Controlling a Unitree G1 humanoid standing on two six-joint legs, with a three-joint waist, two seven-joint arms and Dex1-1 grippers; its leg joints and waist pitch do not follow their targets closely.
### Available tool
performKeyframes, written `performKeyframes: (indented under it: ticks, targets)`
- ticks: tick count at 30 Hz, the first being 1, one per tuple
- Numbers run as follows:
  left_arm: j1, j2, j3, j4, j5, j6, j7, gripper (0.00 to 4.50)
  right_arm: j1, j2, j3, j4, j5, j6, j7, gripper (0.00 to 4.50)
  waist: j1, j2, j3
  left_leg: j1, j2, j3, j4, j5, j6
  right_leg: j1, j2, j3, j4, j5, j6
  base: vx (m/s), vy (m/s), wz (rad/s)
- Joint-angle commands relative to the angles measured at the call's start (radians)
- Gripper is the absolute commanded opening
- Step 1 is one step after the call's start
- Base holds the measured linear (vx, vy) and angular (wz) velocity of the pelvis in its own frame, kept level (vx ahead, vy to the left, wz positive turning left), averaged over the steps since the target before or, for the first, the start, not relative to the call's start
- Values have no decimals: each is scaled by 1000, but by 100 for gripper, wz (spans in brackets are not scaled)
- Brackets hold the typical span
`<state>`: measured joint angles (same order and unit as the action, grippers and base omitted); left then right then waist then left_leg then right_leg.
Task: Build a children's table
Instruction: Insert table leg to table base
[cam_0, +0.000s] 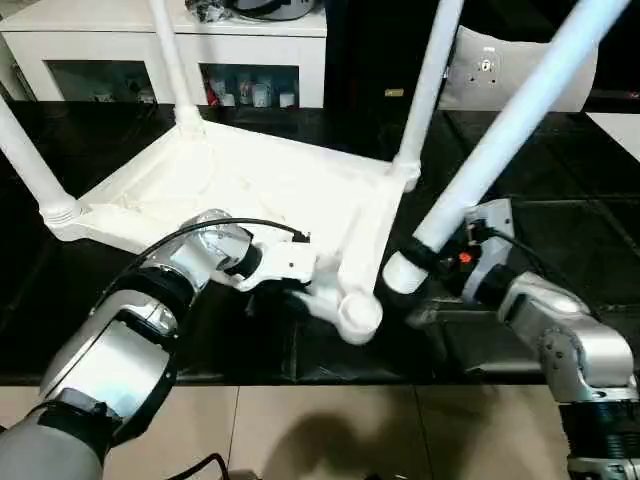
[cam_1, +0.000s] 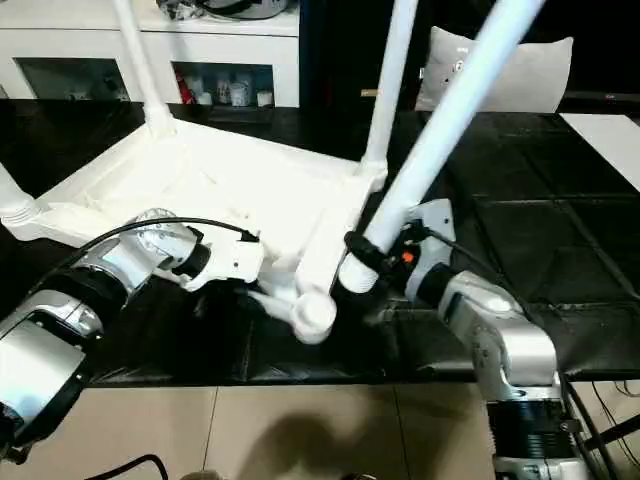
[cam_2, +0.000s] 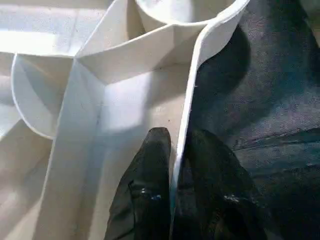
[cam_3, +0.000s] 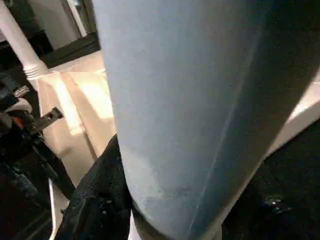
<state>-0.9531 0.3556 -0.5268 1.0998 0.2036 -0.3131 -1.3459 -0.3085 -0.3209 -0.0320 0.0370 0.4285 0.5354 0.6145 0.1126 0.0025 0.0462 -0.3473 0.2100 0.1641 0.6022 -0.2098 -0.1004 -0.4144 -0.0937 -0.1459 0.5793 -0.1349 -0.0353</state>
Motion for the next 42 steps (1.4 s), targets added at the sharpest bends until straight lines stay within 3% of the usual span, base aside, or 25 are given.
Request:
performKeyframes:
  ticks: [1, 5, 6, 9, 10, 14, 17, 18, 19, 21, 22, 23, 26, 30, 31, 32, 36, 37, 38, 39, 41, 42]
  targets:
    - [8, 23, -14, -1, 42, 35, -5, 45, -3, 5, 2, -29, -5, -16, 1, 189, 7, -5, -78, -5, 20, -1, -68, -91, 41, 81, -69, 61, -54, -261, -139, 0, 0, 0]
    - [17, 34, -12, -9, 52, 68, 2, 17, -9, 13, 4, -21, -5, -20, 1, 189, 7, -6, -78, -6, 19, 0, -68, -83, 42, 81, -70, 62, -54, -264, -134, 0, 0, 0]
    - [23, 42, -14, -18, 59, 88, 7, 16, -15, 17, 5, -14, -6, -22, 0, 189, 6, -10, -77, -6, 19, 0, -68, -83, 43, 81, -71, 61, -53, -272, -133, 0, 0, 0]
    - [42, 41, -5, -43, 63, 148, 35, 3, -40, 27, 5, 0, -3, -25, -4, 189, 1, -8, -74, -6, 17, 1, -69, -91, 41, 80, -70, 61, -58, -302, -124, 0, 0, 0]
    - [50, 30, 9, -49, 51, 195, 55, 1, -50, 33, 8, 5, -2, -26, -6, 189, -2, -13, -72, -6, 14, 2, -69, -100, 42, 79, -70, 60, -63, -348, -111, 0, 0, 0]
    - [65, -4, 54, -64, 14, 293, 93, 1, -54, 41, 17, 0, -4, -22, -7, 189, -8, -13, -64, 3, 10, 4, -71, -141, 41, 74, -70, 56, -83, -458, -77, 0, 0, 0]
    - [83, -51, 114, -82, -27, 402, 181, 1, -50, 47, 23, -6, -8, -20, -7, 189, -10, -15, -66, 5, 9, 2, -71, -152, 41, 77, -69, 53, -89, -491, -63, 0, 0, 0]
    - [89, -71, 141, -83, -44, 436, 233, 1, -49, 49, 23, -8, -9, -20, -8, 189, -14, 4, -66, 2, 8, 2, -68, -152, 39, 78, -65, 52, -88, -466, -70, 0, 0, 0]
    - [93, -79, 152, -86, -51, 451, 252, 0, -48, 49, 23, -9, -9, -20, -9, 189, -14, -3, -67, 3, 7, 3, -67, -154, 43, 77, -63, 50, -90, -460, -68, 0, 0, 0]
    - [107, -99, 178, -104, -65, 498, 305, 0, -46, 50, 22, -10, -12, -18, -13, 189, -15, -3, -70, -1, 1, 3, -66, -146, 50, 82, -60, 48, -89, -452, -65, 0, 0, 0]
    - [134, -113, 180, -133, -47, 530, 357, 0, -40, 48, 18, -12, -13, -12, -19, 189, -17, 4, -72, -2, 5, 1, -66, -138, 53, 82, -61, 48, -86, -438, -68, 0, 0, 0]
    - [147, -118, 179, -149, -39, 533, 364, 0, -38, 46, 18, -14, -13, -10, -20, 189, -19, -1, -72, 0, 3, 3, -65, -137, 61, 79, -57, 46, -91, -434, -66, 0, 0, 0]
    - [184, -110, 166, -228, -31, 496, 333, 0, -36, 37, 21, -15, -15, -9, -16, 189, -19, 1, -72, 0, 3, 3, -67, -137, 69, 80, -57, 45, -93, -444, -58, 0, 0, 0]
    - [265, -56, 115, -341, -36, 289, 208, 0, -45, 21, 25, -5, -27, -15, -4, 189, -22, 22, -73, 6, 6, 0, -69, -174, 61, 72, -56, 42, -100, -460, -44, 0, 0, 0]
    - [273, -52, 113, -352, -41, 283, 195, 0, -45, 19, 25, -4, -27, -15, -3, 189, -22, 20, -74, 6, 7, -1, -71, -180, 60, 73, -57, 42, -101, -461, -41, 0, 0, 0]
    - [298, -38, 106, -388, -58, 266, 152, 0, -47, 13, 26, -2, -29, -17, 1, 189, -21, 25, -73, 8, 7, -1, -71, -193, 54, 71, -57, 41, -100, -469, -41, 0, 0, 0]
    - [326, -12, 89, -446, -49, 269, 141, 0, -48, -9, 34, -3, -18, -1, 31, 189, -17, 25, -70, 11, 8, 1, -72, -211, 47, 66, -57, 42, -101, -500, -36, 0, 0, 0]
    - [326, -10, 88, -450, -45, 270, 146, 0, -48, -14, 38, -4, -15, 3, 38, 189, -15, 13, -70, 10, 9, 1, -72, -210, 47, 67, -57, 41, -102, -505, -30, 0, 0, 0]
    - [326, -10, 92, -452, -44, 278, 154, 0, -48, -23, 48, -8, -12, 11, 56, 189, -12, 20, -69, 11, 8, 0, -72, -209, 46, 66, -58, 40, -101, -514, -25, 0, 0, 0]
    - [327, -13, 98, -455, -45, 281, 162, 0, -49, -31, 57, -12, -10, 16, 71, 189, -13, 21, -69, 9, 9, 0, -73, -207, 46, 68, -58, 40, -101, -512, -22, 0, 0, 0]
    - [328, -26, 113, -452, -45, 297, 194, 0, -51, -43, 73, -19, -8, 17, 100, 189, -12, 11, -70, 6, 6, 2, -71, -196, 50, 68, -58, 40, -102, -512, -11, 0, 0, 0]
    - [328, -28, 115, -451, -45, 299, 199, 0, -51, -45, 75, -20, -8, 17, 104, 189, -11, 13, -70, 7, 5, 2, -70, -194, 51, 68, -58, 40, -101, -515, -11, 0, 0, 0]
